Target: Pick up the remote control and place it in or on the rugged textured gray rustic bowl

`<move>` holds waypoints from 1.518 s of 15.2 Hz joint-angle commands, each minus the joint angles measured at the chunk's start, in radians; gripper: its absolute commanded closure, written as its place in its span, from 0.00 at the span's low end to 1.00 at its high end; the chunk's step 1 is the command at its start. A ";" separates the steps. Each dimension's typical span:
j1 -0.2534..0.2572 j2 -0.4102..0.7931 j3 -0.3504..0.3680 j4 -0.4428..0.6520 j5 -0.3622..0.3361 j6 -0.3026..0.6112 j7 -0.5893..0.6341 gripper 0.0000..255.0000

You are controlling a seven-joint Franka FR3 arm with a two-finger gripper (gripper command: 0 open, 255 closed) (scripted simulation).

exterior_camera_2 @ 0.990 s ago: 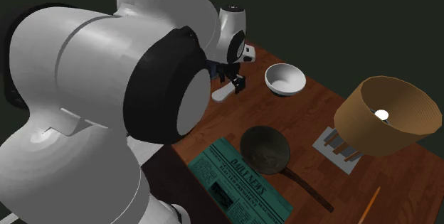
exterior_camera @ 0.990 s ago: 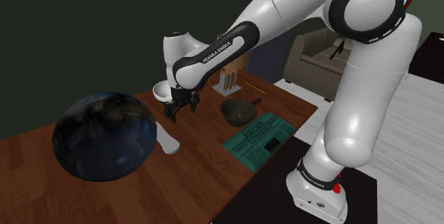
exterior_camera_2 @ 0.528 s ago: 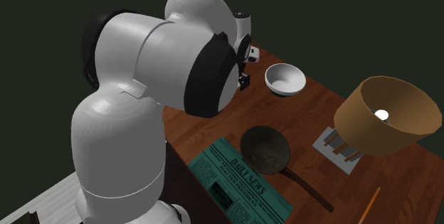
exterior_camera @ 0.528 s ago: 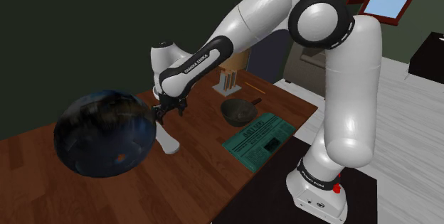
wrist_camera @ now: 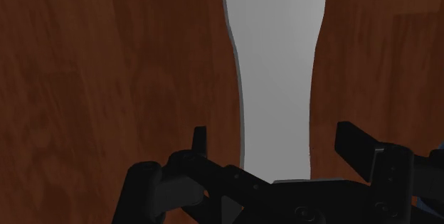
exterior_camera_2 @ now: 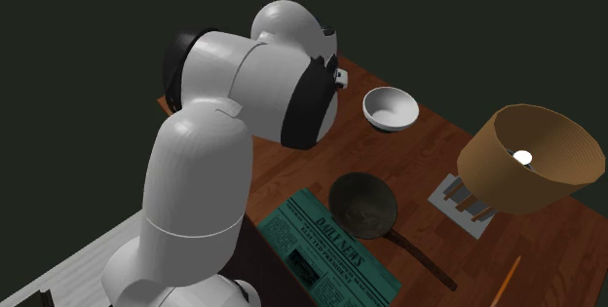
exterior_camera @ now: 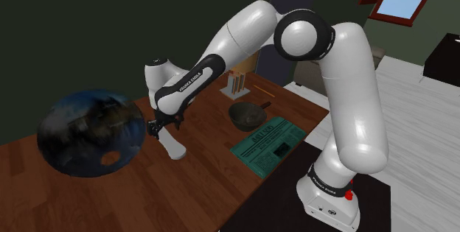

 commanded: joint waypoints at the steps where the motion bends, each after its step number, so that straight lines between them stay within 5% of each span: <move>1: 0.015 0.031 0.004 -0.008 -0.007 0.021 0.006 0.00; 10: 0.017 0.046 0.000 -0.006 -0.011 0.035 0.008 0.00; 11: 0.017 0.047 0.000 -0.006 -0.011 0.035 0.008 1.00; 23: 0.012 0.016 0.007 -0.010 -0.003 0.009 0.003 1.00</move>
